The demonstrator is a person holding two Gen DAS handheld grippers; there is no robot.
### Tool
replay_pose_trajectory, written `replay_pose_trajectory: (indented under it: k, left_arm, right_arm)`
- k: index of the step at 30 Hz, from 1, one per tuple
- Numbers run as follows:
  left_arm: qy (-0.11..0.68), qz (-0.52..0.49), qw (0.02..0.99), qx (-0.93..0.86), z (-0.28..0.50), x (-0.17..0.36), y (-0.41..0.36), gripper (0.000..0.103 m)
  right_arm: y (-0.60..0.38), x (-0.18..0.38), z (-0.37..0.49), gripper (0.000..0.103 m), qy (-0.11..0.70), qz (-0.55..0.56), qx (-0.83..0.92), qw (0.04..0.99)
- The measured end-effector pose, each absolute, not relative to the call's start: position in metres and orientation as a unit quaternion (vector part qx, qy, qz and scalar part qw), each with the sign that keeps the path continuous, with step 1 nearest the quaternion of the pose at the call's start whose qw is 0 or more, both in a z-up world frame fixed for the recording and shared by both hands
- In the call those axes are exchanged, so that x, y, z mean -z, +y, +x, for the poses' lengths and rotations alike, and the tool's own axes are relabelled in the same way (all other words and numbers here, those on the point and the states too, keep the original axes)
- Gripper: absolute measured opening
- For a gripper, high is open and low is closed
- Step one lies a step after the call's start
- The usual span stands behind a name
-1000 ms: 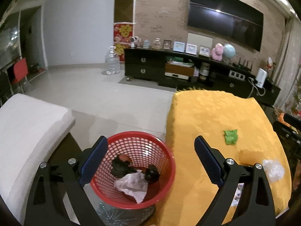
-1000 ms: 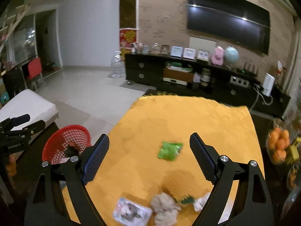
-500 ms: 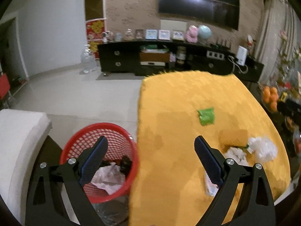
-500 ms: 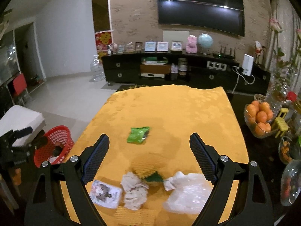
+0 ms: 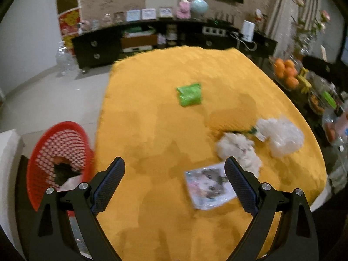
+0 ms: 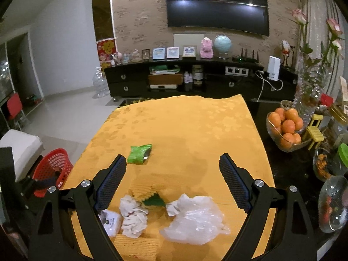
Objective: Collect trash
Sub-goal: 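Move both tools back over the table toward the remaining trash, then grasp the cat-printed snack bag with the left tool while the right tool grasps the clear plastic bag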
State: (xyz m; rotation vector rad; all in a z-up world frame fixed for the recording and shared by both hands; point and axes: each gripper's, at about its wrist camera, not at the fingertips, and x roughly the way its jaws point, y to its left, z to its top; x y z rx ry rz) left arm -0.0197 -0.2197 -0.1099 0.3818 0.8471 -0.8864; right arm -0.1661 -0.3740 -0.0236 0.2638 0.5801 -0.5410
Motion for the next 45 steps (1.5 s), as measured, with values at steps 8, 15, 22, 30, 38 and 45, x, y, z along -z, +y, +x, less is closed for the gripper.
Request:
replay_pose_trajectory:
  k: [8, 15, 22, 30, 38, 45]
  left_arm:
    - [0.438, 0.199, 0.759, 0.438, -0.036, 0.146, -0.25, 0.09]
    - [0.458, 0.217, 0.745, 0.433, -0.037, 0.175, -0.263, 0.089]
    - [0.453, 0.207, 0.757, 0.422, -0.029, 0.181, -0.257, 0.082]
    - [0.448, 0.203, 0.759, 0.426, -0.025, 0.176, -0.256, 0.07]
    - [0.423, 0.185, 0.783, 0.417, -0.017, 0.15, -0.244, 0.07]
    - [0.403, 0.16, 0.808, 0.4, -0.003, 0.124, -0.227, 0.07]
  right_arm:
    - [-0.38, 0.028, -0.174, 0.085, 0.287, 0.134, 0.267, 0.91]
    - [-0.386, 0.029, -0.181, 0.085, 0.287, 0.14, 0.268, 0.909]
    - [-0.389, 0.03, -0.183, 0.085, 0.287, 0.145, 0.267, 0.909]
    - [-0.388, 0.035, -0.178, 0.085, 0.295, 0.138, 0.265, 0.908]
    - [-0.395, 0.043, -0.176, 0.085, 0.306, 0.155, 0.266, 0.901]
    - [-0.399, 0.077, -0.165, 0.085, 0.361, 0.167, 0.257, 0.881]
